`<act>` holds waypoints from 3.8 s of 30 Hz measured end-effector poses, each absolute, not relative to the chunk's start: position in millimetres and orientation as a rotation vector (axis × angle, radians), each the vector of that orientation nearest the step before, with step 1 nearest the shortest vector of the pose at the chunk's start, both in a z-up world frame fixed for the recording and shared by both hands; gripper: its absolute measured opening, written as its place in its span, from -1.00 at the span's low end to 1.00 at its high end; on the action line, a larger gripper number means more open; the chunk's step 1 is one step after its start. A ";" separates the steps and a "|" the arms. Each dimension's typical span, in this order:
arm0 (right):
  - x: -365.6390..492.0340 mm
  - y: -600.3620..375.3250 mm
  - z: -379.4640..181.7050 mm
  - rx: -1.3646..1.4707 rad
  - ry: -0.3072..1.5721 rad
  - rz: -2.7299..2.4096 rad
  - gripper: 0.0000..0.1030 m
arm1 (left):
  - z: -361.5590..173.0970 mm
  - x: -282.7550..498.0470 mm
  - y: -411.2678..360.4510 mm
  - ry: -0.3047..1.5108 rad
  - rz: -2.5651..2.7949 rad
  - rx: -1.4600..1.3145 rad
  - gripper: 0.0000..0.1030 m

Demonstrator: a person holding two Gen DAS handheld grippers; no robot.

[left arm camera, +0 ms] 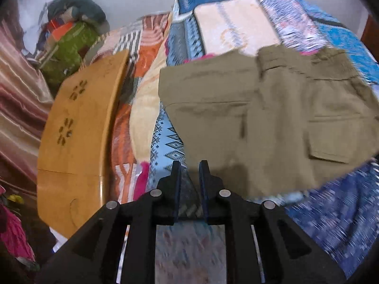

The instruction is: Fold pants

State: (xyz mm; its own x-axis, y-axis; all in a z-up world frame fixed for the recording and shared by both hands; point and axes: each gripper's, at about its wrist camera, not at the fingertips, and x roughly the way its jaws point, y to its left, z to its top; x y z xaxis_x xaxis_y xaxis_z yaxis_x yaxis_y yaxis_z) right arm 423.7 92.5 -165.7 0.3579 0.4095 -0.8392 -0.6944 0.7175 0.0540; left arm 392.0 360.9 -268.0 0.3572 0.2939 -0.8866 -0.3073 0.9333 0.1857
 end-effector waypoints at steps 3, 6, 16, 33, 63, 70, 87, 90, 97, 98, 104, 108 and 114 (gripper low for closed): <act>404.0 85.4 -138.6 -0.332 0.912 0.753 0.01 | -228.1 373.3 340.0 1.058 0.350 -0.030 -0.70; 379.5 73.7 -102.3 -0.318 0.841 0.771 0.01 | -179.5 351.3 321.3 0.973 0.292 -0.099 -0.70; 277.2 25.7 14.8 -0.205 0.563 0.839 0.01 | -41.0 249.4 248.3 0.672 0.237 -0.125 -0.70; 119.0 -47.2 104.4 -0.005 0.178 0.919 0.01 | 63.4 42.8 131.9 0.212 0.189 -0.015 -0.40; 81.8 -55.0 88.9 -0.010 0.139 0.804 0.99 | 41.2 5.8 119.7 0.138 0.251 -0.022 0.99; 82.8 -60.2 92.8 0.009 0.151 0.802 1.00 | 34.7 6.1 119.0 0.147 0.248 -0.026 0.99; 82.8 -66.8 90.7 0.012 0.161 0.794 1.00 | 28.7 13.7 121.5 0.164 0.245 -0.060 1.00; 83.3 -68.4 91.1 0.017 0.163 0.791 1.00 | 28.6 13.9 122.3 0.166 0.245 -0.061 1.00; 82.6 -69.1 91.3 0.021 0.167 0.797 1.00 | 27.0 15.6 123.1 0.172 0.249 -0.066 1.00; 82.4 -69.2 91.7 0.022 0.166 0.796 1.00 | 27.5 15.5 123.3 0.172 0.248 -0.067 1.00; 84.8 -70.7 88.5 0.040 0.183 0.800 1.00 | 27.5 14.1 121.0 0.169 0.244 -0.066 1.00; 85.0 -71.9 87.7 0.041 0.187 0.796 1.00 | 26.7 14.0 119.6 0.170 0.241 -0.068 1.00; 85.8 -74.2 88.9 0.048 0.186 0.795 1.00 | 27.0 14.2 117.6 0.175 0.231 -0.061 1.00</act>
State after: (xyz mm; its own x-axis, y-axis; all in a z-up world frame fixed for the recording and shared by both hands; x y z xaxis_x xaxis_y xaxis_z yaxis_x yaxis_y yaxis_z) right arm 85.8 -74.2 88.9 0.6845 0.7138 -0.1483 -0.7054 0.6998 0.1125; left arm 14.2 117.6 27.0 0.9582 0.2228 -0.1793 -0.2334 0.9716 -0.0401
